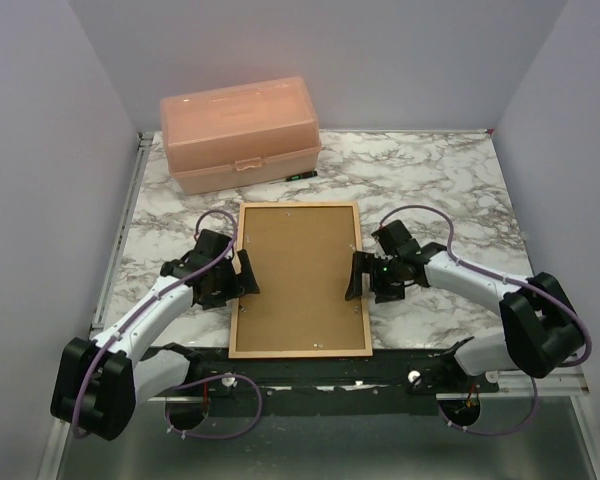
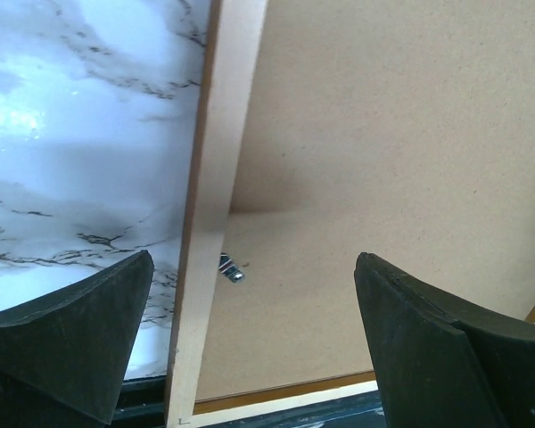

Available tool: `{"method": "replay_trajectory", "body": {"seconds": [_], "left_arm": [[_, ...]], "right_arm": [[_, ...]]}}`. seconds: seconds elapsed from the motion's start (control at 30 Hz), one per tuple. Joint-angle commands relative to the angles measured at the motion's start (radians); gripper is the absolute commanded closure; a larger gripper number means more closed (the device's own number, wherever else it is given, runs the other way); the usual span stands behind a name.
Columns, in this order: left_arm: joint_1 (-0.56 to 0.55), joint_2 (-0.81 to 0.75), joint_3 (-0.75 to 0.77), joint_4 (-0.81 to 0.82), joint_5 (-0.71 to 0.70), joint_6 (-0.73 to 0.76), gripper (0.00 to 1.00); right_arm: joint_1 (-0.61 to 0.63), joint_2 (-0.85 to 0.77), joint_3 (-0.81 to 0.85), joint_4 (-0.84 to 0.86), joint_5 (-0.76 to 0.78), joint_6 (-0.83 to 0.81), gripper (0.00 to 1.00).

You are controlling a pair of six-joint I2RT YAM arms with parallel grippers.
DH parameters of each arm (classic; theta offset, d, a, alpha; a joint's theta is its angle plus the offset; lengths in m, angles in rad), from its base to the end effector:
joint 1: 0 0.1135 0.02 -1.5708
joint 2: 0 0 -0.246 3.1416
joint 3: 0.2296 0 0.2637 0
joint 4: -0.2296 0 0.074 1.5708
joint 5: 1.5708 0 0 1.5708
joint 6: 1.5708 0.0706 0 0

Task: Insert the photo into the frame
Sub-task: Place the photo frame item in the photo frame, then install the photo frame at the center of the board.

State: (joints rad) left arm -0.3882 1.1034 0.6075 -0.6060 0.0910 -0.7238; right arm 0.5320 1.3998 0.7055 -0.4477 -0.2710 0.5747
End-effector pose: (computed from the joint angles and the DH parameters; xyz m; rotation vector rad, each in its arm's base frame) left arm 0.2093 -0.0925 0.1350 -0.4306 2.7213 -0.4538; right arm 0.2256 0.1547 0.1086 -0.0237 2.8465 0.6556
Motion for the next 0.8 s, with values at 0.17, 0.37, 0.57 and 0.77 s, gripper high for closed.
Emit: {"method": "replay_trajectory", "body": {"seconds": [0.17, 0.37, 0.57, 0.77], "left_arm": [[0.061, -0.021, -0.034, 0.005, 0.016, 0.024, 0.04], [0.061, 0.039, -0.049, 0.040, 0.023, 0.019, 0.06], [0.060, 0.086, -0.063, 0.065, 0.031, 0.020, 0.09], [0.058, 0.109, -0.060, 0.066, 0.027, 0.024, 0.11]], "right_arm": [[0.127, 0.006, 0.001, -0.121, 0.215, 0.079, 0.11], [0.183, 0.047, 0.031, -0.179, 0.327, 0.100, 0.18], [0.210, 0.062, 0.031, -0.171, 0.340, 0.117, 0.26], [0.232, 0.083, 0.046, -0.185, 0.356, 0.120, 0.34]]}}
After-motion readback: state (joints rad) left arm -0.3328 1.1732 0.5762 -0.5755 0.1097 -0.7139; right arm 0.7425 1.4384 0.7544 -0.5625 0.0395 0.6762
